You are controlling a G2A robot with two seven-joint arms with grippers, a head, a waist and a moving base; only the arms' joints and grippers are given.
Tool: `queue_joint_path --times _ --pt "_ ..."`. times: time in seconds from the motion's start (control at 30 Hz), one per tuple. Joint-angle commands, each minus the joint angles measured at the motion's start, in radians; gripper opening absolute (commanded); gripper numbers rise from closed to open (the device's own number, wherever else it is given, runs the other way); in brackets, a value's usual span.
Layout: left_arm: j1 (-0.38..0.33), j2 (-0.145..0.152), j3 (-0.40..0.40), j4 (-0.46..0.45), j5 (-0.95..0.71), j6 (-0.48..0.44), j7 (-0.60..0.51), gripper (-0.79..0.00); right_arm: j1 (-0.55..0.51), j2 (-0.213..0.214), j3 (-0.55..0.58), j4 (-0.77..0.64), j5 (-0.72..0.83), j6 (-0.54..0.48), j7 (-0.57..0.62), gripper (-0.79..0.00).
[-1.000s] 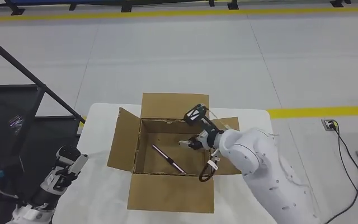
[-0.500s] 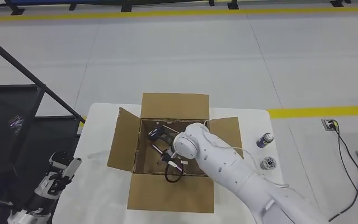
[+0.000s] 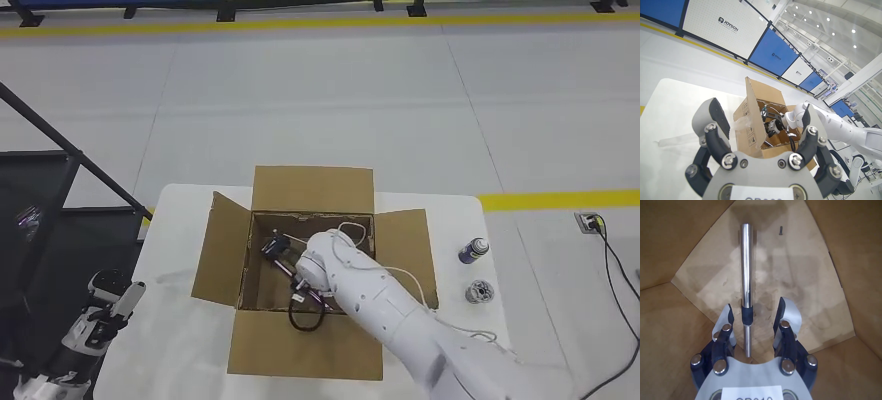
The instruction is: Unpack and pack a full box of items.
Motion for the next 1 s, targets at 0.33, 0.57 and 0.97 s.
queue_joint_path --times 0.33,0.57,0.97 --pt "0.0 0.0 0.0 0.0 0.0 0.0 0.0 0.0 0.004 -0.073 -0.005 0.134 -0.012 -0.029 0.009 -0.406" --pt "0.0 0.0 0.0 0.0 0.0 0.0 0.0 0.0 0.009 -0.1 -0.007 0.18 -0.035 -0.029 0.004 -0.57" --pt "0.0 0.0 0.0 0.0 0.0 0.0 0.0 0.0 0.044 -0.123 0.028 0.219 -0.012 -0.054 -0.017 -0.785"
